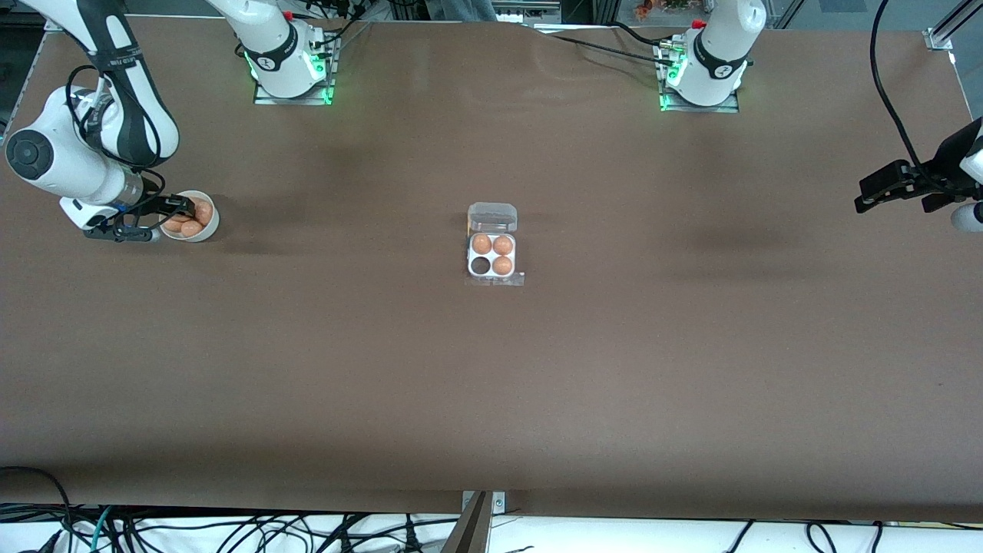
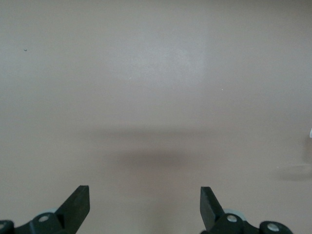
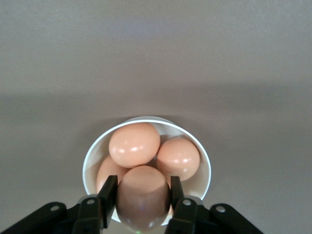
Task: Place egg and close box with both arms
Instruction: 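Lower the right gripper and grasp one brown egg, then lift the egg and carry it toward the clear egg box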
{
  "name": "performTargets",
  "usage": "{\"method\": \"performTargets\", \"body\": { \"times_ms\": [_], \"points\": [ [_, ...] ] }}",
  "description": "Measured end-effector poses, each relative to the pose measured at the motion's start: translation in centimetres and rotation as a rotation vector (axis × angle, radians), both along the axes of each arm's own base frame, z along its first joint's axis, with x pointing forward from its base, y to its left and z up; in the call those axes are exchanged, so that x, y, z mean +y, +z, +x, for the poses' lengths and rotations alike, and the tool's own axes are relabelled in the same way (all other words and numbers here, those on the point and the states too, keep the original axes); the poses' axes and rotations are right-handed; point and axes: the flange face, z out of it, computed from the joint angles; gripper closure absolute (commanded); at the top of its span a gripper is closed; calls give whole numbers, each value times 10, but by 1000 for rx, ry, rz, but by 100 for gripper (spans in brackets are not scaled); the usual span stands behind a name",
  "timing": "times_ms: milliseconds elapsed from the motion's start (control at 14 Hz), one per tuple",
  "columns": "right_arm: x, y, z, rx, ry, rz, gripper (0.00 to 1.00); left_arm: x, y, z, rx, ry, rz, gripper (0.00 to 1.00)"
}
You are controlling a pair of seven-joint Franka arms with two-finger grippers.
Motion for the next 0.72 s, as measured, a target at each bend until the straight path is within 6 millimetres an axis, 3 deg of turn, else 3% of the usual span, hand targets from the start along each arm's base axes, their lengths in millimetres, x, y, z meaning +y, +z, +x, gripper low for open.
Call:
{"method": "performTargets", "body": {
  "times_ms": [430,573,717],
  "points": [
    [13,51,43,37,28,4,64,0,-1,0,1,0,0,0],
    [29,73,61,43,24,-1,64,0,-1,0,1,0,0,0],
    [60,90,78,48,12,-18,64,0,-1,0,1,0,0,0]
  ]
}}
